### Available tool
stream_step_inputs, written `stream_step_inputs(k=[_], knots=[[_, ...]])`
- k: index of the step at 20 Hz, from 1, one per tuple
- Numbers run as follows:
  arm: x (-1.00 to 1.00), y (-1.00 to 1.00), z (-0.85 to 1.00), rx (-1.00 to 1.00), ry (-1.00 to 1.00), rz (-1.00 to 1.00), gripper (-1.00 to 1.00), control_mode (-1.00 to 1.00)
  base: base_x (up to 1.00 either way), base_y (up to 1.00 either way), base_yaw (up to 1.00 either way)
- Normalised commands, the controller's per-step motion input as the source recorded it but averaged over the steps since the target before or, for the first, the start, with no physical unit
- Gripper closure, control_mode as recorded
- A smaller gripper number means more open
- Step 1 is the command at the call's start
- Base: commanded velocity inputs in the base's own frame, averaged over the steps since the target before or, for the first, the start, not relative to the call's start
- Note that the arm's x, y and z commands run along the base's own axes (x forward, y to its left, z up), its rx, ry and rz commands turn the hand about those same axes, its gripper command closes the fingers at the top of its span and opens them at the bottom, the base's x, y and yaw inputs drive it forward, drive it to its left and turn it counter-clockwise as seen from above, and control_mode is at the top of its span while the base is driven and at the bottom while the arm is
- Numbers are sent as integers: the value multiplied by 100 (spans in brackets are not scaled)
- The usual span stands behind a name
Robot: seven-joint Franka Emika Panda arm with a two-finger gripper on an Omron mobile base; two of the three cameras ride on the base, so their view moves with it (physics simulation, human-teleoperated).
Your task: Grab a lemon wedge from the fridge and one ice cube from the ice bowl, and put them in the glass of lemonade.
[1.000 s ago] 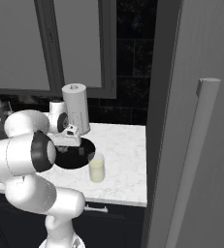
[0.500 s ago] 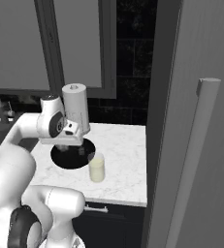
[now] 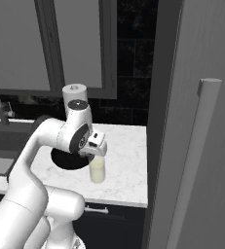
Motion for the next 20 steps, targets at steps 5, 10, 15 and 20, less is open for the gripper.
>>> stream_step_inputs(k=[5,10,15,20], knots=[[6,-60,34,15,13,-5,100,-100,0,0,0],[39,-3,-8,1,32,-3,100,-100,0,0,0],[56,0,-4,0,15,-8,100,-100,0,0,0],[38,0,0,0,1,-7,100,-100,0,0,0]])
